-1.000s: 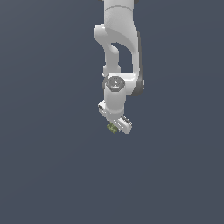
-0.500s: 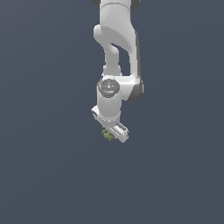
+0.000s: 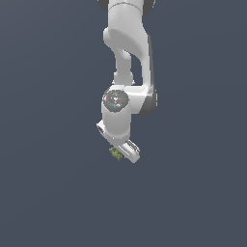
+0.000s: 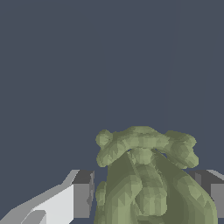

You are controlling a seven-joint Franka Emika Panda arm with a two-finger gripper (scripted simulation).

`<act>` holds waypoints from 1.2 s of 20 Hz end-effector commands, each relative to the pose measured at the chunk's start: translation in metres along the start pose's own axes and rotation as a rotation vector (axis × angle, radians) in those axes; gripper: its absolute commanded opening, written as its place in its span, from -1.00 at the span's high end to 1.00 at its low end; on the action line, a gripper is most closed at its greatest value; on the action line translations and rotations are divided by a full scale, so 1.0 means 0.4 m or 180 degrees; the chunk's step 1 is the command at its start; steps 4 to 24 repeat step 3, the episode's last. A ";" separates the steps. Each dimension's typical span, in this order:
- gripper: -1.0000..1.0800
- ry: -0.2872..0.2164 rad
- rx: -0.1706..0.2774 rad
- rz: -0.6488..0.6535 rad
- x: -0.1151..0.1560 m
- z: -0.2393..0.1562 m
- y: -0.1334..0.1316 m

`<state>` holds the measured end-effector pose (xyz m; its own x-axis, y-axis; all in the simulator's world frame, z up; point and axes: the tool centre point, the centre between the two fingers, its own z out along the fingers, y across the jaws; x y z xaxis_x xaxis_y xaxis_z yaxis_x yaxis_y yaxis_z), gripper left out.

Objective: Pick up the object and move it to a goal position.

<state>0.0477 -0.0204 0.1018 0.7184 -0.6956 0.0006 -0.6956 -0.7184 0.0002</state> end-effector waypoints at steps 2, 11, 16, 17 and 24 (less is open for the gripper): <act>1.00 -0.0001 0.0000 -0.0001 0.007 -0.003 -0.004; 1.00 -0.0001 0.0000 -0.0001 0.008 -0.003 -0.004; 1.00 -0.0001 0.0000 -0.0001 0.008 -0.003 -0.004; 1.00 -0.0001 0.0000 -0.0001 0.008 -0.003 -0.004; 1.00 -0.0001 0.0000 -0.0001 0.008 -0.003 -0.004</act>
